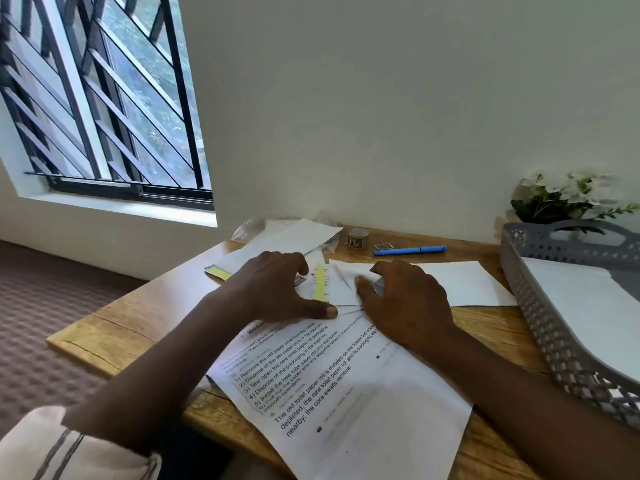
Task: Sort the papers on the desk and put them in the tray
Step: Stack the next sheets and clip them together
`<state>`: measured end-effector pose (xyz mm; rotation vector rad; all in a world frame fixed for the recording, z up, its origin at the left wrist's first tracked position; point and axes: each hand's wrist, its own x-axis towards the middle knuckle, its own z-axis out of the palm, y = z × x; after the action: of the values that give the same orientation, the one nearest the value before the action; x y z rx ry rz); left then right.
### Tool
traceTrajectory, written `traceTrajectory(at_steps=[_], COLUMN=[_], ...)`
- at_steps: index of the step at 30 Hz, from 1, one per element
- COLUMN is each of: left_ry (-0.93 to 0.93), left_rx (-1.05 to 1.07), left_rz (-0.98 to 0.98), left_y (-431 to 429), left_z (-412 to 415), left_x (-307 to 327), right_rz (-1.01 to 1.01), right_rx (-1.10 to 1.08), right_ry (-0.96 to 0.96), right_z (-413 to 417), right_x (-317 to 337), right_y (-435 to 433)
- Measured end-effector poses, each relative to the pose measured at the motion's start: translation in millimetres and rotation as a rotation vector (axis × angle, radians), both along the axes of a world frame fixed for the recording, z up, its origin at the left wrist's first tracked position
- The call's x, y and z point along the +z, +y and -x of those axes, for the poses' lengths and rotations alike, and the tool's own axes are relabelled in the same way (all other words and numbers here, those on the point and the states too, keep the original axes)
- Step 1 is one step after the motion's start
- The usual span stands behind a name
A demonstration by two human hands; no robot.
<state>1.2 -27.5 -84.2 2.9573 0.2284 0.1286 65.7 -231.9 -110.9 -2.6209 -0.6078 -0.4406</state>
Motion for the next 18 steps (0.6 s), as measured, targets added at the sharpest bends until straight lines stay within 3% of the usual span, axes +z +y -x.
traceTrajectory(at_steps=[4,9,12,15,18], left_ry=[0.153,0.198,0.057,-0.123,-0.164], left_rx=[0.056,0.082,0.161,0.132,0.061], left_rz=[0.07,0.36,0.498,0.803,1.052], left_y=[-4.6,21.8,60.4,88.1,91.8], left_z=[-8.1,0.4,28.9,60.9,73.3], left_x=[17.8,33.5,53.5,67.5,62.9], right_rz=[-0.02,-0.036,-0.063,-0.095,-0.13], right_rx=[0.013,0.037,0.044,0.044,0.048], right_ry=[0.005,-0.023,0.002,0.03,0.059], right_z=[0.8,1.0,0.4,-1.4,-0.7], right_x=[0.1,-0.7,-0.6,-1.0,-0.9], right_y=[-1.6,-4.6,-5.6,-5.7,-7.4])
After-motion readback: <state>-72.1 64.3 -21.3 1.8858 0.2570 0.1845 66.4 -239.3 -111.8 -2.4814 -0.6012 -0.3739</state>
